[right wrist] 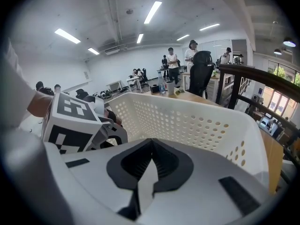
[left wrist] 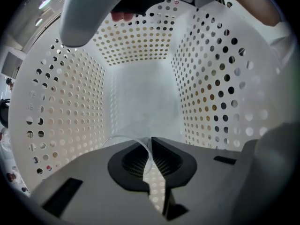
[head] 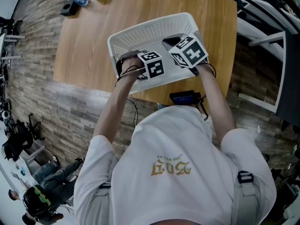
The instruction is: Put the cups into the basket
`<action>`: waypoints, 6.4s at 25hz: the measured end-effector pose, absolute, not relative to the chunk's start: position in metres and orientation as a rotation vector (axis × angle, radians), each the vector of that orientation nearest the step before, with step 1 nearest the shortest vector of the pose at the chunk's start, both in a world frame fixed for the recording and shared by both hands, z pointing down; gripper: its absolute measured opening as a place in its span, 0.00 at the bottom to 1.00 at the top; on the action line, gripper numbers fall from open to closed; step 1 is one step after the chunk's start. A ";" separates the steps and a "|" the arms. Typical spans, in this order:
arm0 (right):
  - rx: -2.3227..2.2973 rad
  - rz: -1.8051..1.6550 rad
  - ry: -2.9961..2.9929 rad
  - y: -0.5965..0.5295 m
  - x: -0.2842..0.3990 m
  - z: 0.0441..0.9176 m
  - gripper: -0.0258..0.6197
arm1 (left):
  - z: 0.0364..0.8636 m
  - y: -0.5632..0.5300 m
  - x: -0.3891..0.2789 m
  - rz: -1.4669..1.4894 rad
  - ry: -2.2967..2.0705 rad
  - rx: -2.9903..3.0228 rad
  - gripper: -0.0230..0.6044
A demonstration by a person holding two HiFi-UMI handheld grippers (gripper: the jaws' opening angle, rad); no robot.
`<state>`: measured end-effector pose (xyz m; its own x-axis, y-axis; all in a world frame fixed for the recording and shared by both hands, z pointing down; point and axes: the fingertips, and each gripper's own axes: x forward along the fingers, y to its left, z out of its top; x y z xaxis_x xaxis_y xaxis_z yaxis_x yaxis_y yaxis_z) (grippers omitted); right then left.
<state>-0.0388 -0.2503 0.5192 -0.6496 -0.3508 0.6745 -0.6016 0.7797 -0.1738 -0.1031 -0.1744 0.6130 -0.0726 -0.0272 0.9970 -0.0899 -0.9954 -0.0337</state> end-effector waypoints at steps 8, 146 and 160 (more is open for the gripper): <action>0.692 0.517 -2.347 -0.250 -0.041 0.516 0.06 | 0.615 -0.173 -0.099 2.345 -0.078 2.085 0.07; 0.810 0.511 -2.475 -0.230 -0.029 0.482 0.06 | 0.515 -0.195 -0.108 1.567 -0.738 2.432 0.05; 0.904 0.475 -2.556 -0.222 -0.031 0.462 0.06 | 0.455 -0.192 -0.127 1.045 -1.095 2.538 0.05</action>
